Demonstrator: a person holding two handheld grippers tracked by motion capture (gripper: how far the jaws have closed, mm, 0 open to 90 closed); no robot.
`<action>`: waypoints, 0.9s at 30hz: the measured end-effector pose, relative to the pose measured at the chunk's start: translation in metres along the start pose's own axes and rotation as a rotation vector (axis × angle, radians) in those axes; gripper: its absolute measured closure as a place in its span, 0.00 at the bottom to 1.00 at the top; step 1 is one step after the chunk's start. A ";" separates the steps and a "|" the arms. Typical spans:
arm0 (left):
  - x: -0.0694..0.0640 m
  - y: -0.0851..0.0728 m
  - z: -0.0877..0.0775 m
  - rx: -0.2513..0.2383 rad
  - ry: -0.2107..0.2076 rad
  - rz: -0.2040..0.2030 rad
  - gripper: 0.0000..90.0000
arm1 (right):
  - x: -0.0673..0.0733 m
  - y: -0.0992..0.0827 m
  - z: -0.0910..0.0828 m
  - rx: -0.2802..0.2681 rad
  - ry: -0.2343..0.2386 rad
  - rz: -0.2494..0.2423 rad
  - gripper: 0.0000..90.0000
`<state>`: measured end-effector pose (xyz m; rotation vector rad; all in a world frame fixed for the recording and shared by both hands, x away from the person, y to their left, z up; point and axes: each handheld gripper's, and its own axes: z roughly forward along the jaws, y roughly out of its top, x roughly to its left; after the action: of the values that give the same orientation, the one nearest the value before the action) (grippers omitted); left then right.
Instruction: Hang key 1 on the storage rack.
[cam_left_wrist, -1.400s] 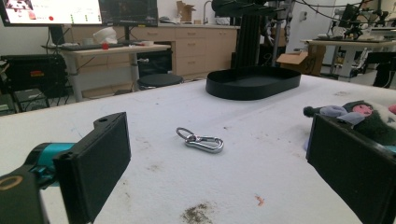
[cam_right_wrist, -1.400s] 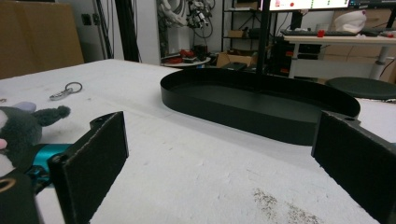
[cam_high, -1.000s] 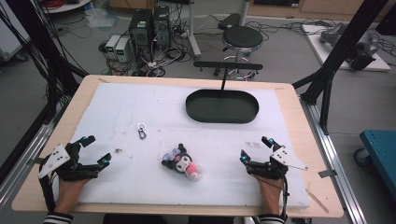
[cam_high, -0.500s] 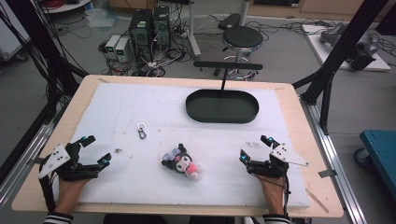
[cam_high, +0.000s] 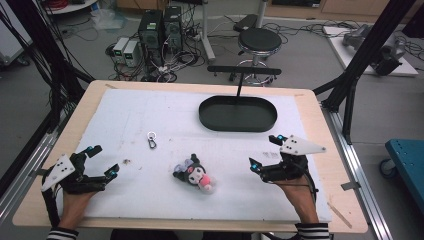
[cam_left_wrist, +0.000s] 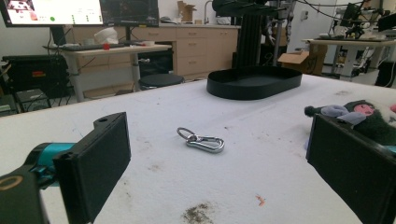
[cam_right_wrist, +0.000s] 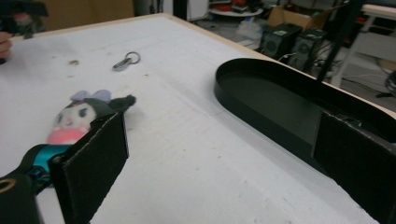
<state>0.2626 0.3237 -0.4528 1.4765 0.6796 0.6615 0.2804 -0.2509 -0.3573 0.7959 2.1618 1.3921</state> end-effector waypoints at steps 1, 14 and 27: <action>0.000 0.000 0.000 -0.001 -0.001 -0.002 0.08 | 0.001 0.004 0.001 0.018 0.012 -0.009 0.03; 0.000 0.000 0.000 0.000 0.000 -0.001 0.08 | 0.024 0.031 0.028 0.219 0.163 -0.116 0.03; 0.000 0.000 0.000 0.000 -0.002 -0.001 0.08 | 0.049 0.039 0.059 0.321 0.282 -0.190 0.03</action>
<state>0.2626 0.3239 -0.4528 1.4769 0.6790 0.6585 0.2910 -0.1655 -0.3475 0.5049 2.6471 1.1326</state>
